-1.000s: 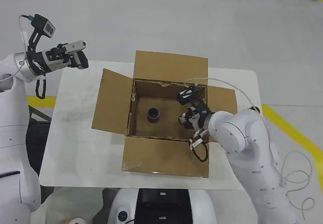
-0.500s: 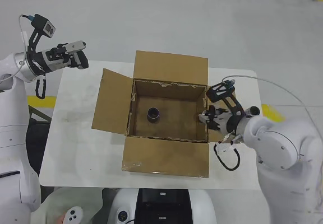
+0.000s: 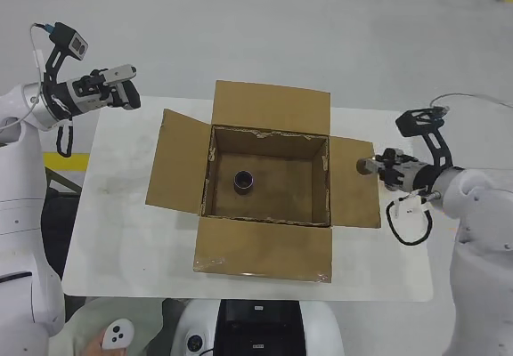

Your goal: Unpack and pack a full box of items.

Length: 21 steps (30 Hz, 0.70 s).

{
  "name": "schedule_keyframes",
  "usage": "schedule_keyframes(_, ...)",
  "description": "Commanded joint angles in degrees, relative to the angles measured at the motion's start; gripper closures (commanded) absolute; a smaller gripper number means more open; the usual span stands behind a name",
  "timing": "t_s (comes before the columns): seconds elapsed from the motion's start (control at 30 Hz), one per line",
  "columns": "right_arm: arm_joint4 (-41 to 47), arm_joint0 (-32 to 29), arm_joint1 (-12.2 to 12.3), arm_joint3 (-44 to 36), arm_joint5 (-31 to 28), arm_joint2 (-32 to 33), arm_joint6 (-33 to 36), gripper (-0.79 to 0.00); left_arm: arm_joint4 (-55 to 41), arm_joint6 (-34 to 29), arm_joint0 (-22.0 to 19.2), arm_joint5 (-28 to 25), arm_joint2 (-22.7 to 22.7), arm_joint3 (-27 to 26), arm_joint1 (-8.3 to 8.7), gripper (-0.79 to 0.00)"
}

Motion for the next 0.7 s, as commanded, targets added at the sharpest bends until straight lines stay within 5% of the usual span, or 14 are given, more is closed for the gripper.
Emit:
schedule_keyframes(0.0, -0.14, 0.07, 0.30, 1.37, 0.12, 1.35, -0.35, 0.000, 0.00, 0.00, 0.00, 0.00, 0.00, 0.00, 0.00, -0.785)
schedule_keyframes(0.67, -1.51, -2.44, 2.74, 12.50, 2.57, 8.24, -3.88, 0.000, 0.00, 0.00, 0.00, 0.00, 0.00, 0.00, 0.00, -0.785)
